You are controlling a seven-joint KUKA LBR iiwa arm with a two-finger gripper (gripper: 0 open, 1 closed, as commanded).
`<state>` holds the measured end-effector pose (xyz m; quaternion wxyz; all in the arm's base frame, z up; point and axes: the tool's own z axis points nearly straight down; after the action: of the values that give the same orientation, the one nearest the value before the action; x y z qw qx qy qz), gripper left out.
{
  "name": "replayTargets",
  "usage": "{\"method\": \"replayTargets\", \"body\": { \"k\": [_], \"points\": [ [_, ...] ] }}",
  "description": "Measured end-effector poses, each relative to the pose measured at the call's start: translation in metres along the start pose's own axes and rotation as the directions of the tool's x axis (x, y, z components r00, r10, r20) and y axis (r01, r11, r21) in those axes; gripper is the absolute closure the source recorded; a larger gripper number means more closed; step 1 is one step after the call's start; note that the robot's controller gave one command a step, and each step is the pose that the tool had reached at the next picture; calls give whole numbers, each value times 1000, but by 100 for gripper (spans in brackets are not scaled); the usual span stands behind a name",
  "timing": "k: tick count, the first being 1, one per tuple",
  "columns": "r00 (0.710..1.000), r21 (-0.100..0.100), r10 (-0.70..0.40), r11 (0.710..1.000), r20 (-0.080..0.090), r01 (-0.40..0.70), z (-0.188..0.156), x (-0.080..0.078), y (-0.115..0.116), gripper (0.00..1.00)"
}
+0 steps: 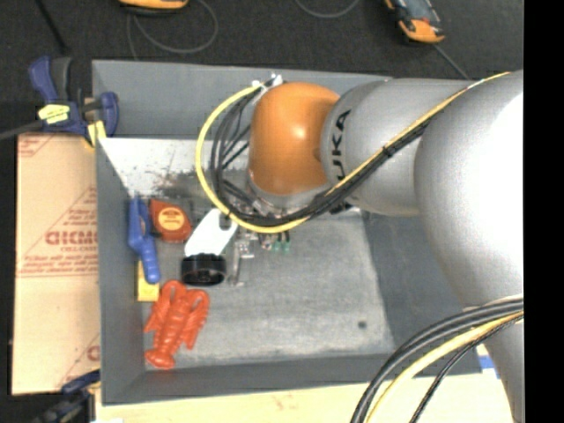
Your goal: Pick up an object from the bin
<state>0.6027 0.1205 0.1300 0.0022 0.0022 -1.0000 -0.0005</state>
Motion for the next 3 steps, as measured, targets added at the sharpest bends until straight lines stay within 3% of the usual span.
{"method": "replayTargets", "body": {
  "k": [1,2,3],
  "points": [
    [1000,-1,2,1000,7,-2,-5,-2,0,0],
    [998,-1,67,998,13,-67,19,16,15,0],
    [999,0,42,999,5,-42,47,26,22,0]
  ]
}}
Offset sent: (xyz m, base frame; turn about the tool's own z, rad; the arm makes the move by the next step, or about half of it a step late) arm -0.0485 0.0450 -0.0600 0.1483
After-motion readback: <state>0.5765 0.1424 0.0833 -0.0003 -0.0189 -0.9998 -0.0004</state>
